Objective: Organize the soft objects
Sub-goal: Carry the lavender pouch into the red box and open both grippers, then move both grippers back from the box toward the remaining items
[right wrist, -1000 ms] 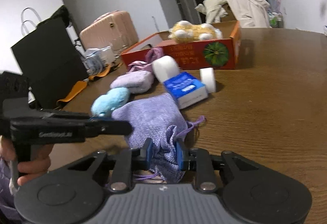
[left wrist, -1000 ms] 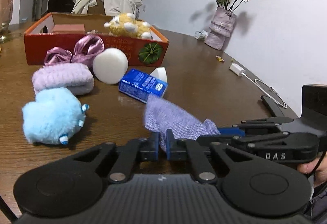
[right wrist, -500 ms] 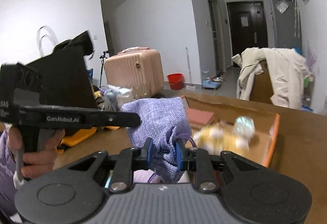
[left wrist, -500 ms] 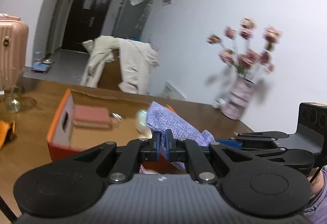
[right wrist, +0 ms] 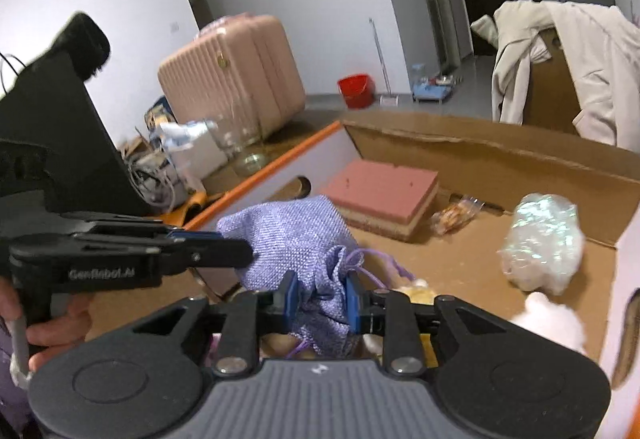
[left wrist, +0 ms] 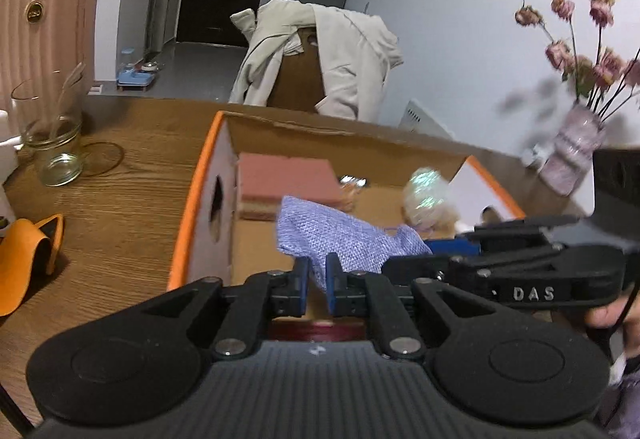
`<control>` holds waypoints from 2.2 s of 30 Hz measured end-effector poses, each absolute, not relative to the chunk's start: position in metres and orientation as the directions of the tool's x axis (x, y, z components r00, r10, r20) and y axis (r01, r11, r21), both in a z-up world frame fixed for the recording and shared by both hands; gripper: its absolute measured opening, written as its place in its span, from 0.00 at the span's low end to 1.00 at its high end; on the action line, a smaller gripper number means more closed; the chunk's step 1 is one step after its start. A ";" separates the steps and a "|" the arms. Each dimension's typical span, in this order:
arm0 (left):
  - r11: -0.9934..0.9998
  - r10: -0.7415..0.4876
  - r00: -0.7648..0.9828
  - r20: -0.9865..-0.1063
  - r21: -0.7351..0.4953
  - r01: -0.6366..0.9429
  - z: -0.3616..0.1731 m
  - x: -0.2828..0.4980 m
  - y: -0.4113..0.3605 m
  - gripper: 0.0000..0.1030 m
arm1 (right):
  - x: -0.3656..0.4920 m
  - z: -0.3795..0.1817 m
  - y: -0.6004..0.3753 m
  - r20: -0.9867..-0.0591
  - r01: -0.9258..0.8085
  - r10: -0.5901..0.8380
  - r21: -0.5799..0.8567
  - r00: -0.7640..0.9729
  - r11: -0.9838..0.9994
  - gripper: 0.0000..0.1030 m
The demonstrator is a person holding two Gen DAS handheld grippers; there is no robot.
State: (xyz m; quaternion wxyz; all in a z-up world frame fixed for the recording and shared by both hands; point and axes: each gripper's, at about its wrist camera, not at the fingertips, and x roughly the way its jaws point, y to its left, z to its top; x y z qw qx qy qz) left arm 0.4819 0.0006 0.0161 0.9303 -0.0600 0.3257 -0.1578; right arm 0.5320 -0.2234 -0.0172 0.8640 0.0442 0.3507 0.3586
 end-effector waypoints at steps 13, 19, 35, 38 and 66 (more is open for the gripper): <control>0.954 -0.296 0.804 -0.517 -0.199 0.223 0.062 0.432 0.029 0.55 | 0.501 0.030 -0.245 -0.517 -0.545 0.609 0.291 0.602 0.786 0.50; 0.955 -0.295 0.847 -0.443 -0.169 0.244 0.100 0.374 0.039 0.68 | 0.439 0.077 -0.285 -0.485 -0.467 0.514 0.224 0.707 0.855 0.61; 0.958 -0.287 0.886 -0.365 -0.092 0.273 0.097 0.201 0.013 0.82 | 0.232 0.090 -0.292 -0.382 -0.353 0.360 0.091 0.851 0.931 0.75; 0.965 -0.262 0.899 -0.350 -0.078 0.251 0.086 0.165 0.011 0.90 | 0.189 0.073 -0.283 -0.369 -0.340 0.348 0.087 0.862 0.936 0.76; 0.974 -0.227 0.878 -0.422 -0.111 0.198 0.035 0.124 0.023 0.92 | 0.118 0.006 -0.247 -0.423 -0.324 0.351 0.135 0.835 0.936 0.78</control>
